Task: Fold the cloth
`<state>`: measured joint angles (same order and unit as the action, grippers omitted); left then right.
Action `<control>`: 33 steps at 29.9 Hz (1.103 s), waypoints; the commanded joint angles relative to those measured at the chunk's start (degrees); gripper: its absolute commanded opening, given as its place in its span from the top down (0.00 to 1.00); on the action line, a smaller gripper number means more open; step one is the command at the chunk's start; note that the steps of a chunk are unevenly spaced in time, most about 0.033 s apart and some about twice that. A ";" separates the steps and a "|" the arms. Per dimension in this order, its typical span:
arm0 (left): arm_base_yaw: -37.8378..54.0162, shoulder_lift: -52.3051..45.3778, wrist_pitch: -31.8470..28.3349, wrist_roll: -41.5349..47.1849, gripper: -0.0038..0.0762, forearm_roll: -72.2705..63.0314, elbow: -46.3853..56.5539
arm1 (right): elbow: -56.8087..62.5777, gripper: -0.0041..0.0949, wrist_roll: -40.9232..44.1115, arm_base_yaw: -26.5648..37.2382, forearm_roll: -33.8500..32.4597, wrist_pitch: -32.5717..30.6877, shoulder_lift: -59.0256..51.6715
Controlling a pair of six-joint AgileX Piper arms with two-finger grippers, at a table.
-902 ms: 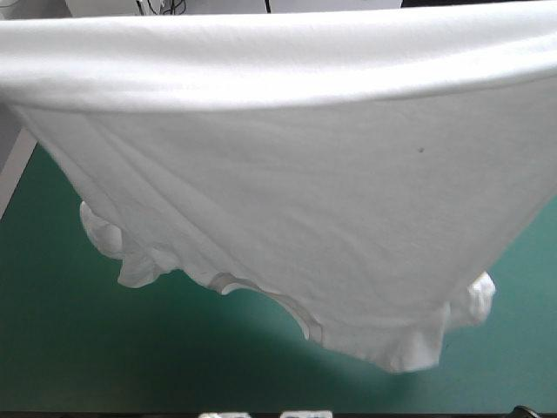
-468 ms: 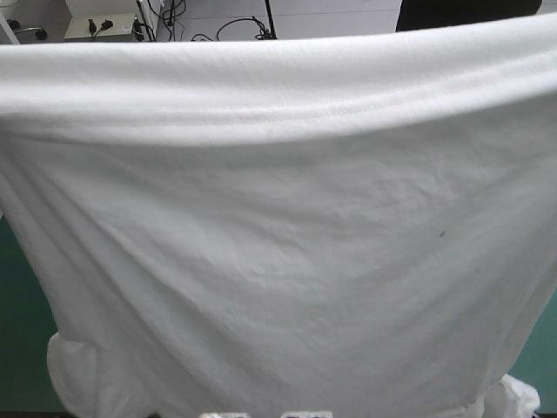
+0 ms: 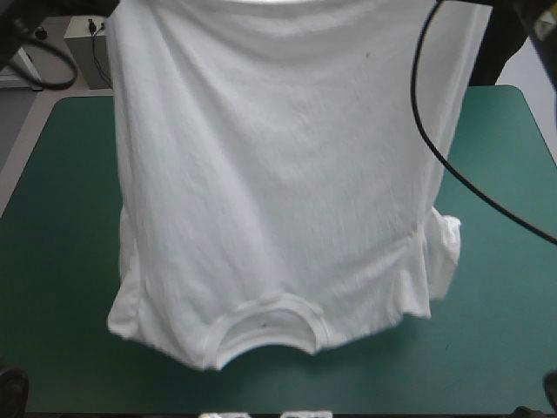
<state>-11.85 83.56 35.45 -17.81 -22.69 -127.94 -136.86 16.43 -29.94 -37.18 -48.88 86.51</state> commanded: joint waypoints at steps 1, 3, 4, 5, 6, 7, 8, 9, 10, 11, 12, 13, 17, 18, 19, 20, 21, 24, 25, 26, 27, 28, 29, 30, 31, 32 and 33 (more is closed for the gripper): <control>0.00 5.00 -10.21 0.78 0.96 -1.49 -3.75 | -4.97 0.98 3.62 8.92 2.38 11.72 4.67; 0.00 8.97 -12.22 0.78 0.96 -1.49 -8.01 | -7.84 0.98 1.22 15.75 13.27 14.13 8.16; 0.00 10.50 -13.29 0.78 0.96 -1.49 -10.06 | -8.85 0.98 -1.04 18.03 18.41 14.87 9.52; 0.00 12.26 -14.17 0.78 0.96 -1.49 -12.83 | -9.90 0.98 -4.07 20.54 24.81 15.51 10.49; 0.00 13.99 -14.70 0.78 0.96 -1.49 -15.70 | -10.63 0.98 -6.92 22.73 30.53 16.32 11.11; 0.00 15.51 -14.73 0.78 0.96 -1.49 -18.50 | -10.90 0.98 -9.03 24.52 35.45 17.23 11.24; 0.00 16.82 -14.73 0.78 0.96 -1.49 -20.92 | -10.76 0.98 -11.65 25.87 39.51 18.25 11.24; 0.00 17.83 -14.73 0.78 0.96 -1.81 -22.80 | -10.76 0.98 -14.01 26.83 42.30 18.60 11.24; 0.00 18.60 -14.46 0.78 0.96 -1.82 -24.06 | -10.76 0.98 -15.15 27.48 43.56 18.60 11.24; 0.00 18.97 -13.86 0.78 0.96 -1.82 -24.71 | -10.66 0.98 -15.71 28.09 44.39 18.49 11.24; 0.00 18.99 -13.19 0.43 0.96 -1.82 -24.69 | -10.55 0.98 -16.43 28.60 45.32 18.24 11.24; 0.00 19.08 -11.84 -0.04 0.96 -1.82 -24.69 | -10.23 0.98 -16.43 28.85 45.76 18.05 11.40; 0.00 19.60 -4.12 0.08 0.96 0.01 -23.17 | -6.78 0.98 -16.74 28.92 45.87 14.21 11.77; 0.00 19.60 -2.51 0.08 0.96 0.56 -21.81 | -5.25 0.98 -17.44 28.82 46.40 12.32 11.77; 0.00 19.60 -1.42 0.49 0.96 1.92 -20.28 | -3.83 0.98 -18.48 28.82 47.28 10.55 11.77; 0.00 19.60 -0.50 0.79 0.96 2.99 -17.54 | -1.78 0.98 -20.16 28.82 48.60 8.23 11.77; 0.00 19.60 0.07 0.94 0.96 3.45 -15.56 | 0.47 0.98 -21.78 28.82 49.65 5.87 11.77; 0.00 19.24 4.23 1.88 0.96 4.71 -8.48 | 7.83 0.98 -23.67 28.82 50.85 2.78 11.66; 0.00 18.96 6.10 1.88 0.96 4.71 -5.66 | 10.51 0.98 -24.08 28.82 50.85 2.53 11.42; 0.00 18.60 8.12 1.88 0.96 4.42 -2.69 | 13.11 0.98 -24.20 28.82 50.85 1.92 11.15; 0.00 18.16 9.71 1.98 0.96 4.26 -0.11 | 15.60 0.98 -24.20 28.82 50.67 1.25 10.83; 0.00 17.64 10.61 2.23 0.96 4.26 3.27 | 18.05 0.98 -24.23 28.70 50.63 0.47 10.39; 0.00 17.05 10.73 2.71 0.96 4.16 6.73 | 20.01 0.98 -24.67 28.70 50.78 0.00 9.86; 0.00 16.49 10.87 3.20 0.96 4.16 10.17 | 22.65 0.98 -25.22 28.70 51.15 -0.43 9.18; 0.00 15.79 11.10 3.20 0.96 4.16 13.56 | 25.42 0.98 -25.35 28.70 51.28 -0.73 8.35; 0.00 15.02 11.51 3.20 0.96 4.16 16.88 | 27.67 0.98 -25.35 28.57 51.28 -0.82 7.52; 0.00 14.40 11.63 3.20 0.96 4.16 19.50 | 30.56 0.98 -25.80 28.46 51.28 -0.95 6.60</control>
<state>-11.85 103.58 49.72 -15.36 -17.35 -113.96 -110.80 -8.07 -1.63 13.11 -52.70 98.77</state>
